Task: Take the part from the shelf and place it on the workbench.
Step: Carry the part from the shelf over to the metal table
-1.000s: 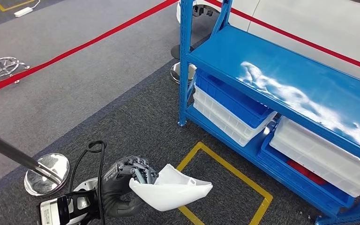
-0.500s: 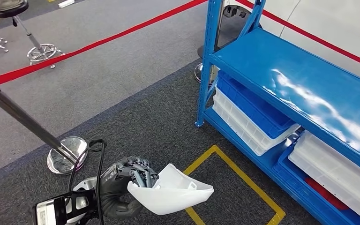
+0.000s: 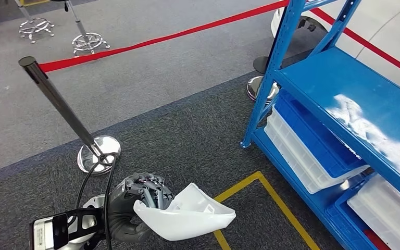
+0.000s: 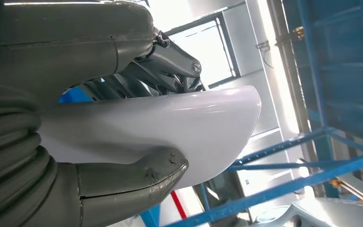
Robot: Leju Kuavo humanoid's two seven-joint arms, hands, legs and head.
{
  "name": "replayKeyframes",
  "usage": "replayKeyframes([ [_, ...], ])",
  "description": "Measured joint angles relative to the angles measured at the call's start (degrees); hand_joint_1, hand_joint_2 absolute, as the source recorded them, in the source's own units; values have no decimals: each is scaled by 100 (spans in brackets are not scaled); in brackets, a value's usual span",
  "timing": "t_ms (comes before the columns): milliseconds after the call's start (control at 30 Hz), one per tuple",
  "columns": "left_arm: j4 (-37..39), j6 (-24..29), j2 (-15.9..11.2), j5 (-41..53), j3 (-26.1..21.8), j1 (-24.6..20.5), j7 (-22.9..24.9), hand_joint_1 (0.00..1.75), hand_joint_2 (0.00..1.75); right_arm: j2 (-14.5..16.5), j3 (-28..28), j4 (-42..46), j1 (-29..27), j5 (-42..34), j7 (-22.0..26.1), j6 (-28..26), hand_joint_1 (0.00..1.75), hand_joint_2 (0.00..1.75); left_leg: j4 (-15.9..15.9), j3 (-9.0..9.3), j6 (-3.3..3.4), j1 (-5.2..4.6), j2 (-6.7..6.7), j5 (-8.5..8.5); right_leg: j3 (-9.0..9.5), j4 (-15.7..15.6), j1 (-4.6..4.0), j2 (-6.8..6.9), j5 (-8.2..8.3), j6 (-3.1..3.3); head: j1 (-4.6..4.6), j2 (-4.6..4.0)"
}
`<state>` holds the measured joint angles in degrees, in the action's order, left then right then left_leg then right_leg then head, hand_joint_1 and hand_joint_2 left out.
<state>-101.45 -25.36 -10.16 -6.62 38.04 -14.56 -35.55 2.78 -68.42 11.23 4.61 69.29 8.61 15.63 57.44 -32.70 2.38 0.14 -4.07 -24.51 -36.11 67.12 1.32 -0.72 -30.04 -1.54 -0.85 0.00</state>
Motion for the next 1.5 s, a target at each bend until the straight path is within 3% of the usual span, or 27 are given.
replayKeyframes([
  [33, 7, 12, 1, 37, -3, -5, 3, 175, 175, -10, 4, -1, -2, 1, -1, 0, 0, 0, 46, -18, -35, 1, -74, -23, 159, -368, 20, -118, 164, -17, 3, 0],
  [100, 24, 68, 5, 179, -3, -17, 7, 175, 175, -21, 19, -3, 3, 9, -8, 1, 0, 0, 134, -77, -109, 0, -192, -59, 327, -771, 45, -287, 277, -4, 0, 0],
  [200, 45, 206, 10, 380, -4, -17, -19, 175, 175, -22, 41, -4, 25, 31, -41, 1, 0, 0, 166, -141, -202, 27, -284, -60, 339, -798, 12, -170, 266, 104, -13, 0],
  [267, 48, 308, 10, 447, -15, 10, -34, 175, 175, -30, 61, -4, 16, 71, -80, -14, 0, 0, 402, -255, -255, 28, -53, -200, 366, -826, 11, -40, 271, 188, -43, 0],
  [333, 49, 403, 10, 514, -27, 61, -60, 175, 175, -43, 90, -4, -12, 113, -126, -37, 0, 0, 1066, -577, -297, 30, 260, -531, 384, -838, -9, 99, 256, 246, -77, 0],
  [400, 49, 463, 10, 564, -30, 135, -84, 175, 175, -56, 110, -3, -29, 125, -159, -48, 0, 0, 1716, -920, -313, 48, 358, -759, 392, -837, -38, 245, 235, 263, -79, 0],
  [433, 49, 480, 10, 575, -31, 171, -89, 175, 175, -62, 117, -2, -32, 128, -169, -52, 0, 0, 1792, -971, -306, 50, 370, -728, 401, -836, -49, 318, 222, 264, -80, 0],
  [467, 49, 491, 10, 579, -31, 197, -92, 175, 175, -67, 123, -3, -31, 131, -179, -56, 0, 0, 1653, -910, -289, 49, 383, -600, 414, -836, -59, 386, 208, 262, -80, 0],
  [500, 49, 502, 10, 575, -33, 214, -94, 175, 175, -71, 128, -3, -28, 137, -186, -61, 0, 0, 1308, -737, -259, 40, 423, -400, 437, -836, -68, 453, 191, 256, -79, 0],
  [567, 49, 535, 15, 560, -47, 227, -93, 175, 175, -72, 132, -4, -25, 150, -185, -68, 0, 0, 536, -343, -173, -19, 655, -123, 486, -844, -87, 574, 160, 230, -75, 0],
  [633, 49, 583, 21, 549, -72, 240, -86, 175, 175, -72, 137, -4, -22, 166, -178, -70, 0, 0, 190, -176, -98, -88, 791, -68, 516, -865, -92, 678, 145, 176, -74, 0],
  [733, 46, 616, 28, 545, -100, 292, -70, 175, 175, -75, 152, -3, 15, 179, -154, -71, 0, 0, 90, -143, -23, -97, 607, -26, 588, -912, -83, 776, 127, 79, -66, 0],
  [800, 45, 629, 41, 548, -113, 311, -67, 175, 175, -86, 166, -3, 26, 184, -125, -71, 0, 0, -55, -47, 32, -62, 484, 40, 538, -725, -78, 509, -19, 27, -41, 0],
  [867, 49, 656, 68, 561, -120, 306, -56, 175, 175, -94, 174, -4, 14, 188, -92, -71, 0, 0, -116, -5, 68, -54, 378, 78, 189, -65, -72, 155, -355, 11, -16, 0],
  [933, 59, 671, 89, 590, -121, 312, -37, 175, 175, -96, 177, -4, 2, 193, -71, -72, 0, 0, -106, -19, 81, -62, 234, 79, -225, 630, -67, 64, -571, 2, -5, 0],
  [967, 67, 672, 96, 600, -121, 315, -27, 175, 175, -103, 178, -4, -4, 198, -67, -74, 0, 0, -96, -20, 81, -62, 154, 75, -311, 717, -60, 62, -509, -4, -3, 0],
  [1000, 75, 670, 107, 609, -121, 315, -18, 175, 175, -113, 180, -4, -8, 202, -66, -75, 0, 0, -82, -17, 77, -60, 72, 69, -302, 614, -50, 58, -353, -9, -2, 0],
  [1033, 81, 668, 125, 612, -121, 310, -9, 175, 175, -132, 182, -4, -9, 205, -67, -75, 0, 0, -61, -12, 65, -57, -6, 58, -168, 264, -34, 26, -101, -12, -2, 0],
  [1100, 89, 663, 167, 618, -119, 290, 3, 175, 175, -170, 189, -4, -12, 213, -73, -68, 0, 0, 7, -30, 19, -57, -144, 17, 159, -522, 2, -196, 275, -6, -2, 0],
  [1167, 97, 661, 192, 624, -115, 268, 17, 175, 175, -191, 204, -4, -5, 220, -78, -57, 0, 0, 63, -78, -45, -53, -255, -13, 308, -886, 4, -350, 359, 21, 1, 0],
  [1233, 105, 661, 196, 625, -110, 261, 27, 175, 175, -201, 225, -4, 9, 228, -80, -52, 0, 0, 72, -113, -106, -41, -354, -17, 328, -913, -1, -247, 351, 77, 3, 0],
  [1267, 108, 661, 197, 625, -109, 257, 31, 175, 175, -205, 235, -4, 12, 237, -83, -57, 0, 0, 115, -133, -133, -44, -302, -47, 349, -932, 5, -180, 354, 116, 2, 0],
  [1333, 120, 661, 203, 623, -107, 229, 40, 175, 175, -214, 252, -3, 2, 262, -93, -76, 0, 0, 486, -304, -185, -43, -11, -266, 386, -967, 7, -29, 352, 192, -29, 0],
  [1367, 130, 662, 213, 622, -105, 214, 43, 175, 175, -222, 260, -3, -8, 275, -101, -91, 0, 0, 842, -473, -210, -34, 176, -451, 398, -971, -12, 45, 339, 218, -43, 0],
  [1433, 167, 661, 239, 621, -91, 199, 50, 175, 175, -253, 268, -2, -23, 295, -116, -115, 0, 0, 1575, -849, -251, 7, 335, -746, 408, -968, -40, 204, 314, 237, -54, 0],
  [1467, 192, 658, 253, 621, -79, 195, 54, 175, 175, -271, 272, -2, -25, 303, -121, -122, 0, 0, 1734, -939, -260, 23, 361, -760, 414, -966, -48, 280, 301, 235, -55, 0],
  [1500, 219, 655, 266, 621, -64, 184, 56, 175, 175, -288, 276, -2, -24, 312, -121, -126, 0, 0, 1665, -912, -262, 34, 381, -662, 427, -963, -52, 352, 287, 227, -56, 0],
])
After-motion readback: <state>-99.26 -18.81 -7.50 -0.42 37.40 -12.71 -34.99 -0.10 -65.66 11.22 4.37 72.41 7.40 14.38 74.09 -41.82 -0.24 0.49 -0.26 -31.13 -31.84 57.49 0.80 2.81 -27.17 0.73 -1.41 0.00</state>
